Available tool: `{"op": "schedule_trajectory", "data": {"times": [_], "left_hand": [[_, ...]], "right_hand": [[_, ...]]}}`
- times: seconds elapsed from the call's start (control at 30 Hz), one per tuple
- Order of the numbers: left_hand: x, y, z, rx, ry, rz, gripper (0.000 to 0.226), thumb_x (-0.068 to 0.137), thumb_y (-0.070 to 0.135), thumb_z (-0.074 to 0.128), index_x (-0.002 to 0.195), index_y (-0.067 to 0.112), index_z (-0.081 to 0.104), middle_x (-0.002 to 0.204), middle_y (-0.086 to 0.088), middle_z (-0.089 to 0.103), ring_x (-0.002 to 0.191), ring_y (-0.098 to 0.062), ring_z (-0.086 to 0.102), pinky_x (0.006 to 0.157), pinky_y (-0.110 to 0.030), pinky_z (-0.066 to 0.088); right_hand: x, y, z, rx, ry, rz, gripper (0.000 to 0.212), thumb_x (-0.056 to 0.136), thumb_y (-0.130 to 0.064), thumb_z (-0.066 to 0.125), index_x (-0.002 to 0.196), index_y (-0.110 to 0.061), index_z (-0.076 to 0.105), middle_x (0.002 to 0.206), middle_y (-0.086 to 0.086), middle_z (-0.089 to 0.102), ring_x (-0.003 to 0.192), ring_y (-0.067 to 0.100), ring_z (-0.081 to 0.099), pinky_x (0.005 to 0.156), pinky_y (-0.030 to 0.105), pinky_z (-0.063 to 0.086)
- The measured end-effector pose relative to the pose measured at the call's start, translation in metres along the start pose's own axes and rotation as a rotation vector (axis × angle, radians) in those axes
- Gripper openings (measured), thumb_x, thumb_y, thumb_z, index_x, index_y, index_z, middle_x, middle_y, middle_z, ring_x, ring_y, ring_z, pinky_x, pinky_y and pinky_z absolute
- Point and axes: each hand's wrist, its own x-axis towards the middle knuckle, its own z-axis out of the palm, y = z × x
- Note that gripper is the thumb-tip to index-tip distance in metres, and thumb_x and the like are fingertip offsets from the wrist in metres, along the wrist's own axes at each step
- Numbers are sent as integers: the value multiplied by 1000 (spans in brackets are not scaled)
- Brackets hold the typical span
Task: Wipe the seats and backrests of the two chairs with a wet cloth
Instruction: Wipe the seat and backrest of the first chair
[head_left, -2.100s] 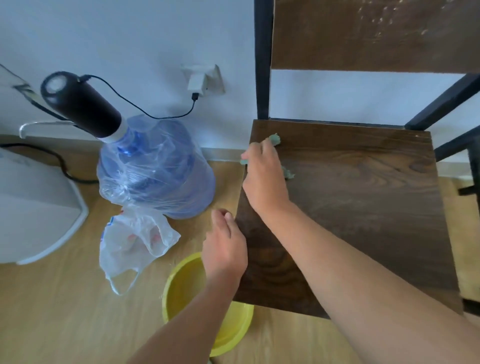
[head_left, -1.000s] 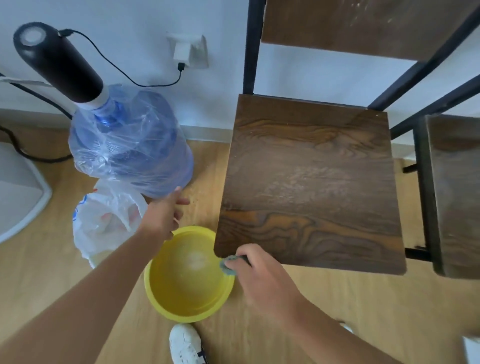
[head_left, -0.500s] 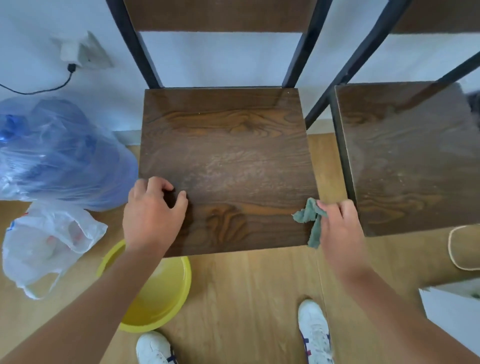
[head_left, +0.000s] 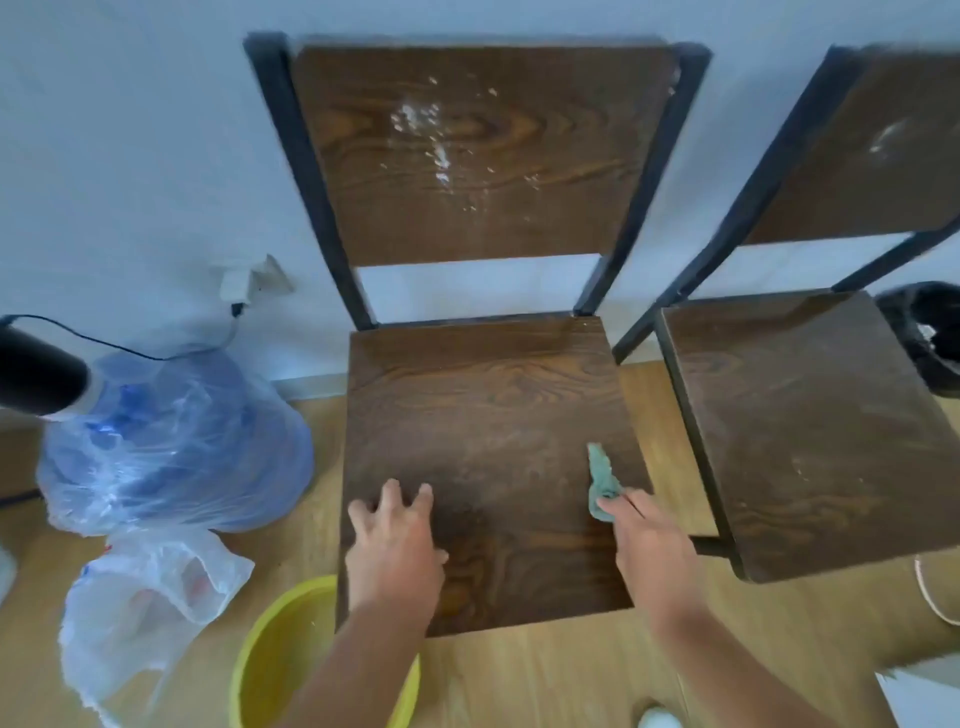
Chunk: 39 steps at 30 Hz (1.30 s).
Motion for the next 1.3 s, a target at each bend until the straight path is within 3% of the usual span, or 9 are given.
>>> {"op": "schedule_trajectory", "data": {"times": [0.2, 0.37, 0.5, 0.7, 0.87, 1.0, 1.13, 1.23, 1.3], "left_hand": [[20, 11, -13, 19, -24, 10, 73, 86, 45, 76, 145, 27, 37, 144, -5, 38, 130, -32, 42, 90, -42, 57], [101, 37, -44, 33, -10, 117, 113, 73, 52, 85, 159, 39, 12, 163, -8, 22, 150, -38, 23, 110, -70, 37], [148, 51, -62, 94, -28, 81, 129, 62, 63, 87, 162, 40, 8, 164, -9, 17, 149, -42, 20, 106, -67, 44], [141, 36, -73, -134, 55, 41, 88, 78, 64, 74, 154, 36, 38, 154, -2, 36, 139, -30, 38, 103, -52, 51], [130, 3, -127, -750, 286, -157, 23, 95, 28, 63, 117, 24, 71, 121, -2, 63, 90, -13, 62, 83, -30, 46], [125, -28, -197, -1215, 508, -307, 26, 89, 35, 48, 99, 23, 68, 105, -12, 72, 93, -29, 67, 93, -54, 55], [134, -22, -266, -1397, 678, -69, 45, 101, 51, 35, 117, 22, 66, 115, -4, 71, 105, -18, 64, 103, -39, 45], [148, -4, -297, -1564, 623, 109, 48, 107, 53, 32, 95, 25, 70, 92, 6, 70, 90, -11, 63, 91, -27, 48], [158, 6, -301, -1551, 637, 109, 41, 104, 53, 39, 87, 25, 63, 87, 10, 64, 82, -8, 58, 82, -25, 44]], "right_hand": [[6, -39, -2, -57, -58, 49, 71, 55, 9, 91, 122, -6, 72, 111, 12, 69, 100, 27, 70, 76, 36, 62], [110, -63, -9, -159, -8, -189, 74, 91, -1, 66, 157, -13, 33, 155, 10, 38, 141, 27, 39, 115, 37, 40], [194, -45, -26, -275, 42, -215, 82, 91, -4, 70, 159, -16, 26, 157, 6, 36, 140, 25, 40, 114, 36, 40], [208, 5, -60, -124, 60, 55, 63, 92, 1, 64, 150, -12, 43, 143, 10, 48, 128, 29, 47, 107, 40, 49], [180, -16, -103, 380, 252, 276, 40, 97, -2, 60, 136, -9, 63, 130, 9, 57, 108, 24, 63, 104, 39, 51], [179, -72, -151, 639, 586, 151, 37, 91, -6, 71, 127, -14, 71, 118, -3, 52, 102, 7, 55, 97, 22, 53], [209, -132, -184, 646, 835, -174, 42, 97, -12, 65, 138, -10, 61, 129, 8, 48, 116, 9, 53, 98, 13, 50], [225, -160, -174, 430, 691, -516, 45, 98, -13, 64, 142, -6, 56, 135, -8, 55, 123, 5, 54, 99, 25, 54], [227, -169, -164, 120, 496, -784, 64, 82, 2, 80, 141, -4, 57, 130, 9, 62, 119, 21, 61, 88, 37, 62]]}}
